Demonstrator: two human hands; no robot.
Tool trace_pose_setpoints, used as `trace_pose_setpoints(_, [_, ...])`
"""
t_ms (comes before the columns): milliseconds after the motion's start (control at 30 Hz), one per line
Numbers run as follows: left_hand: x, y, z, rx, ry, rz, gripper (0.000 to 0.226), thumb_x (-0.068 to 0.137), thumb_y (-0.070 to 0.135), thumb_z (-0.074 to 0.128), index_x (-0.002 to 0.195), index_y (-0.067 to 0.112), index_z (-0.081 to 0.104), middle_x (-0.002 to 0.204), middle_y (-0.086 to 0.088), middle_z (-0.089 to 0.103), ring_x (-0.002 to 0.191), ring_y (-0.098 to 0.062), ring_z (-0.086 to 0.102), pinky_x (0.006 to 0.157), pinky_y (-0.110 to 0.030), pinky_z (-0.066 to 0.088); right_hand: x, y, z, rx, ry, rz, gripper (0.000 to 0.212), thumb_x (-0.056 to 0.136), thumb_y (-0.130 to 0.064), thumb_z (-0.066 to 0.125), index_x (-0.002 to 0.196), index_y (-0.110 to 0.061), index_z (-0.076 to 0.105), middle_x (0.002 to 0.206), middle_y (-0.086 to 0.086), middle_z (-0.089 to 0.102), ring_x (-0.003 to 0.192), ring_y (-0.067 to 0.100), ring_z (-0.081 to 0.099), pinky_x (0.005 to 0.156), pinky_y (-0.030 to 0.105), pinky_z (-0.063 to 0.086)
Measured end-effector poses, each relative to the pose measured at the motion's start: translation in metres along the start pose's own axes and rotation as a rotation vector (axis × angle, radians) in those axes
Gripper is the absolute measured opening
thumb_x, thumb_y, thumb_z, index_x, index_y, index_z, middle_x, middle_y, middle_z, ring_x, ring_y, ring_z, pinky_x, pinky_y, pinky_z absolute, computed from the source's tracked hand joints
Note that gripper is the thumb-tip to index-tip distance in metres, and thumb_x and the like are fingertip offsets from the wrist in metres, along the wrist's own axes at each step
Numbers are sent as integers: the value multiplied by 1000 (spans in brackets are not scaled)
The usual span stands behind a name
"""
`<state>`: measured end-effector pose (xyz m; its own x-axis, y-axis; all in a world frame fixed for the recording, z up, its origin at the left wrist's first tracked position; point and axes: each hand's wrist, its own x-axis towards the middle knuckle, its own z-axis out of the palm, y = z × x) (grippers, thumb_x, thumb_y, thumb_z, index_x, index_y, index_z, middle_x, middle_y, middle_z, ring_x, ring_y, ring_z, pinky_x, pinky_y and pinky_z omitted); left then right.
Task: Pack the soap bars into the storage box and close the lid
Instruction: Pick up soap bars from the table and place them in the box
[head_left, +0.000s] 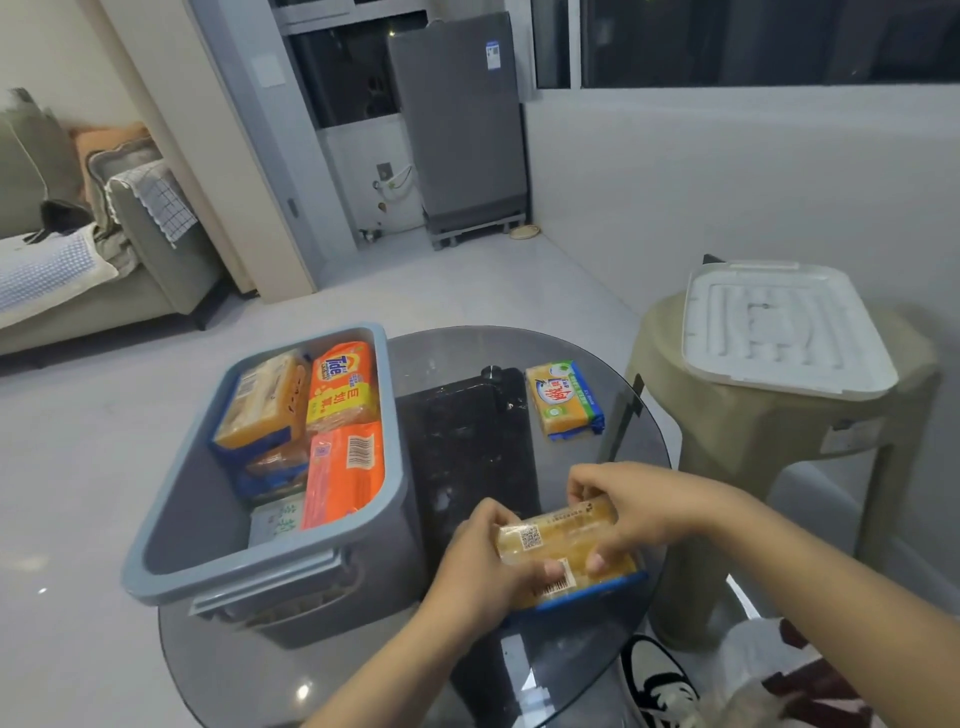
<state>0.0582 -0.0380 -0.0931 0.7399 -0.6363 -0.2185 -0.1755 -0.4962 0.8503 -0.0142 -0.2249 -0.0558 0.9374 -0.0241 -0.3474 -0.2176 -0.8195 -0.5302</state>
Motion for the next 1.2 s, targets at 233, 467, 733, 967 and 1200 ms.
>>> trace_pose_setpoints(233, [13, 17, 1, -229, 10, 46, 47, 63, 7, 85, 99, 17, 57, 97, -9, 70, 84, -21, 71, 61, -27, 59, -6, 5, -15, 123, -41, 25, 43, 76, -48, 67, 111, -27, 52, 101, -11, 58, 87, 4, 58, 72, 17, 49])
trace_pose_setpoints(467, [55, 55, 2, -464, 1, 152, 45, 74, 8, 77, 114, 19, 58, 105, -5, 70, 89, -19, 73, 71, -32, 61, -21, 23, -43, 296, 32, 58, 41, 82, -49, 58, 103, -15, 63, 95, -3, 70, 83, 9, 67, 63, 15, 51])
trace_pose_setpoints(733, [96, 75, 15, -541, 210, 30, 19, 92, 17, 59, 105, 5, 63, 97, -7, 71, 88, -17, 68, 82, -32, 55, -23, 50, -59, 501, 259, 182, 39, 82, -47, 60, 95, -10, 64, 87, 6, 70, 74, 16, 63, 61, 25, 45])
trace_pose_setpoints(967, [130, 69, 30, -420, 292, -191, 28, 95, 26, 51, 82, 11, 70, 79, -3, 69, 65, -9, 57, 57, -23, 43, 15, 61, -67, 879, 446, 227, 27, 89, -42, 54, 76, -19, 58, 51, -8, 67, 46, 5, 62, 40, 16, 41])
trace_pose_setpoints(1200, [145, 73, 40, -459, 290, -248, 30, 94, 23, 55, 113, 4, 67, 106, -10, 70, 98, -26, 67, 89, -37, 54, 52, 71, -63, 1190, 407, 256, 28, 92, -32, 51, 107, -10, 60, 90, 5, 71, 75, 17, 68, 58, 27, 52])
